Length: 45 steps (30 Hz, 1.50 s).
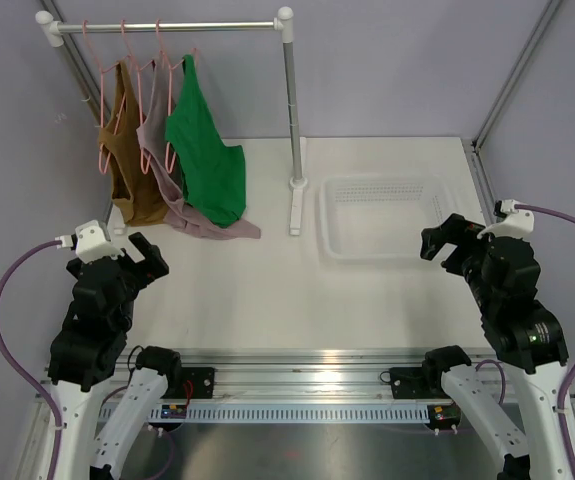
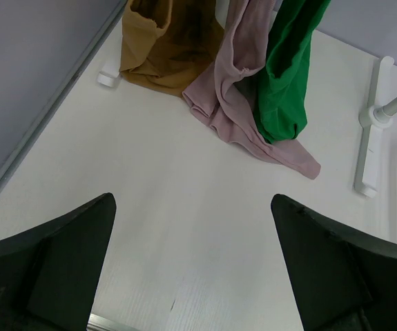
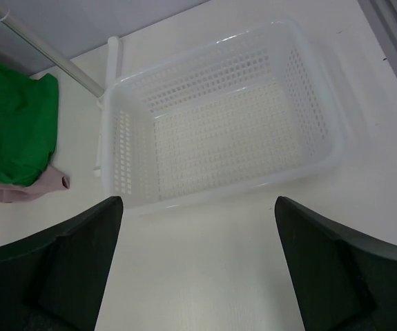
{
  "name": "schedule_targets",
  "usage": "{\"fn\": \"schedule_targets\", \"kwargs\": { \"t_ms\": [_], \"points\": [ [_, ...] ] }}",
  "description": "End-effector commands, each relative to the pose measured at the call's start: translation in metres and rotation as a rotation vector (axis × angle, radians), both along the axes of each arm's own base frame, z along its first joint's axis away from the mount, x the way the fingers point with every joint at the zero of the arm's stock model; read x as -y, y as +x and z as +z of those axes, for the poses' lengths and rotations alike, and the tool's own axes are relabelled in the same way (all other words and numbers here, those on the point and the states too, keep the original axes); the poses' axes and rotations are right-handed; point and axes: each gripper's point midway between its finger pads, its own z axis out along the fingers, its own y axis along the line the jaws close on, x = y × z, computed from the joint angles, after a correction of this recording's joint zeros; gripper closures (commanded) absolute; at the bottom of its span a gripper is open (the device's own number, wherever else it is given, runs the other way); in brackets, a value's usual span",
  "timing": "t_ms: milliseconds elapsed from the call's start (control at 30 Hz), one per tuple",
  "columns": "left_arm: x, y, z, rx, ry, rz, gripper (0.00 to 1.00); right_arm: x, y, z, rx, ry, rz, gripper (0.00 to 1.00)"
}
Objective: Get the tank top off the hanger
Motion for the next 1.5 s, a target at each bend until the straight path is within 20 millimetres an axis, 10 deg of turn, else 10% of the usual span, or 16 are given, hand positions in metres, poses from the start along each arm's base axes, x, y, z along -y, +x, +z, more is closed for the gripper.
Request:
{"fn": "schedule_targets", "kwargs": {
  "t_ms": [0, 233, 400, 467, 600, 767, 1133, 1467],
  "points": [
    [-0.007, 0.002, 0.011, 0.036, -0.002, 0.047, 0.01, 0.004, -0.002, 0.014, 0.047, 0.011, -0.024, 0.01],
    [0.014, 0.005, 0.039, 0.083, -0.044, -0.07, 0.01, -0.022, 0.001, 0.011, 0.052, 0.051, 0.113, 0.01],
    [0.04, 0.025, 0.099, 0.129, -0.083, -0.191, 0.01, -0.043, 0.003, 0.01, 0.059, 0.118, 0.204, 0.0],
    [0.052, 0.047, 0.104, 0.065, -0.085, -0.232, 0.01, -0.049, 0.003, 0.01, 0.054, 0.142, 0.227, 0.01],
    [0.072, 0.098, 0.179, 0.118, -0.079, -0.299, 0.01, -0.066, 0.004, 0.011, 0.037, 0.167, 0.317, 0.01],
    [0.071, 0.139, 0.207, 0.127, -0.008, -0.275, 0.01, -0.074, 0.0, 0.013, 0.04, 0.177, 0.368, 0.01],
    [0.066, 0.262, 0.192, 0.129, 0.135, -0.246, 0.02, -0.086, -0.017, 0.02, 0.055, 0.191, 0.466, 0.01],
    [0.053, 0.325, 0.168, 0.092, 0.174, -0.252, 0.46, -0.092, -0.018, 0.007, 0.028, 0.202, 0.499, 0.03]
  ]
}}
